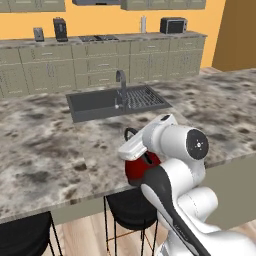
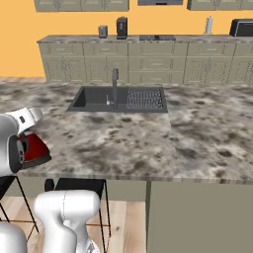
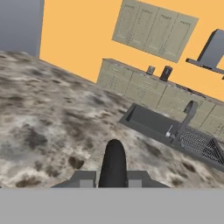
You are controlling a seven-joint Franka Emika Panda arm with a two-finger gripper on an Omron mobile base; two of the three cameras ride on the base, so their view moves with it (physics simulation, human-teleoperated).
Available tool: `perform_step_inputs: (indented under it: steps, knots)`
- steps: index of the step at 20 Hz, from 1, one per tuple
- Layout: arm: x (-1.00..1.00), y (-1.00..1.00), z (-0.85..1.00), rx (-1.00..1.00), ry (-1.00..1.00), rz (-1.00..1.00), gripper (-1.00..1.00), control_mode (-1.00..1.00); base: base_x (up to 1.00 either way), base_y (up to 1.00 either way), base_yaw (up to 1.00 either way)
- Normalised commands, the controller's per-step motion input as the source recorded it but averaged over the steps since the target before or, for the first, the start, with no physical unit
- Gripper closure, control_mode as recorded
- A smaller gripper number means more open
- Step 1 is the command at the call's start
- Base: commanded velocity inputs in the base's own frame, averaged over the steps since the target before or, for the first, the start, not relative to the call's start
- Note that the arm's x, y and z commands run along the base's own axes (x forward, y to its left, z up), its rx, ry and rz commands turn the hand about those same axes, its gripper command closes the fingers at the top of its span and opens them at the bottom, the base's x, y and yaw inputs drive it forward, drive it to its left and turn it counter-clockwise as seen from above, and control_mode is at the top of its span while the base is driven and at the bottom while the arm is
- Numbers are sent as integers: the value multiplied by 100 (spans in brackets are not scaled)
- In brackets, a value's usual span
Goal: The kettle is done boiling. Turn off the stove, then wait for 300 timesteps before moving the kettle to the dining table.
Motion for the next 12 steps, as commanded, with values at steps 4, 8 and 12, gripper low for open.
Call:
perform_step_inputs:
  steps: [4, 8, 12]
  knots:
    - [14, 0, 0, 0, 0, 0, 100, -100, 0, 0, 0]
    - [17, 0, 0, 0, 0, 4, 100, -100, 0, 0, 0]
    - [30, 0, 0, 0, 0, 7, 100, -100, 0, 0, 0]
